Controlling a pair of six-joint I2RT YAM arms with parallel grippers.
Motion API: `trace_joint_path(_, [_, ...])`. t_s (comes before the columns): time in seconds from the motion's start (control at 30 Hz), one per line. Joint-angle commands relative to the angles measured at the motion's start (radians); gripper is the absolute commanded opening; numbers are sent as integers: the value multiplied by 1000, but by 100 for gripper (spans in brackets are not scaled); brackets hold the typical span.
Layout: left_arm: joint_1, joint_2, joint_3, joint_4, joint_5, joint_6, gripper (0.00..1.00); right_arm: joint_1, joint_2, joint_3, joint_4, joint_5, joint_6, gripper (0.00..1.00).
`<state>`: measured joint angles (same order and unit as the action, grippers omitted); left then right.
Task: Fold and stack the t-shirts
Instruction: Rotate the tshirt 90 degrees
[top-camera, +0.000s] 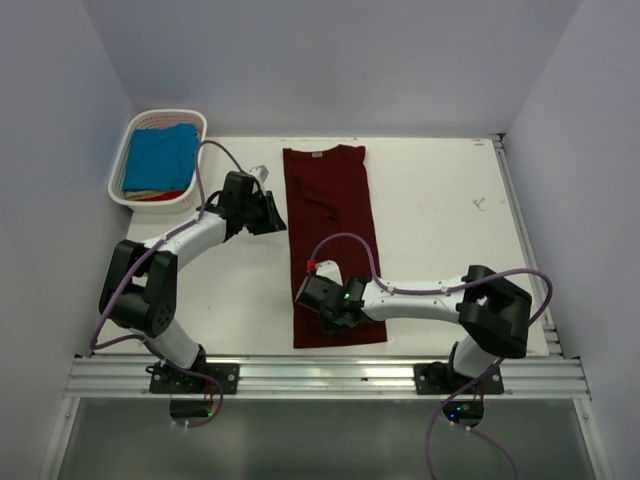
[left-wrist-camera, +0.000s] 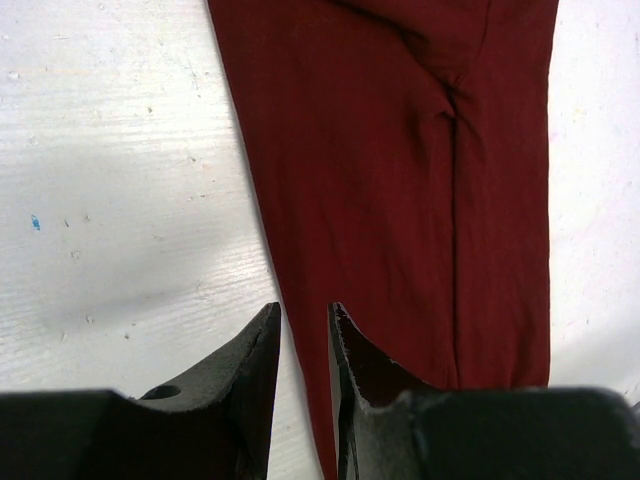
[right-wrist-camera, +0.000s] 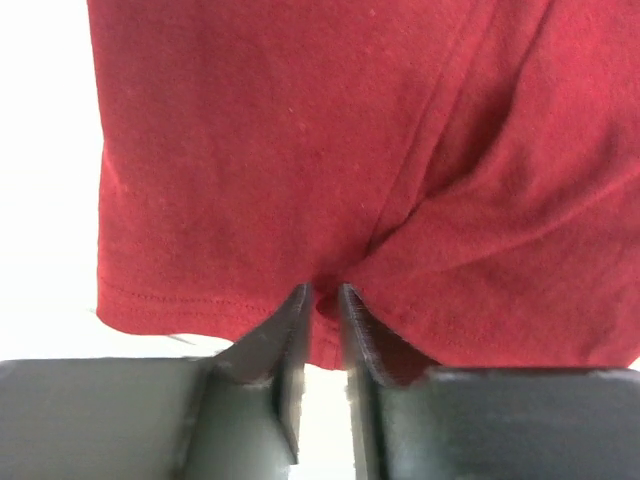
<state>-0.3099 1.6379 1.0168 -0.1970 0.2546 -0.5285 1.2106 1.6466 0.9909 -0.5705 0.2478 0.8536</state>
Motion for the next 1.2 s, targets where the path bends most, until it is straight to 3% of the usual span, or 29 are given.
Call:
trace_joint_path(0.0, [-5,-41,0,47,12,38,29,12,-71,9,-34,44,15,29])
trace_joint_path(0.27, [-5,37,54,381,143,-44,32,14,-318,2,-127,247,71,36])
trace_joint_path(0.4, [-5,262,209,347,130,-111,32,14,-419,-12,-186,303,90,36])
trace_joint_path(0.6, [-6,469,393,343,72,-165,32,14,-507,-55,-236,326,119,36])
trace_joint_path(0.8, [-6,540,499,334,-12,-139,32,14,-562,-104,-226,314,139,36])
trace_joint_path(1.17, [-8,612,592,306,-40,-133,33,14,-584,-120,-242,323,145,35])
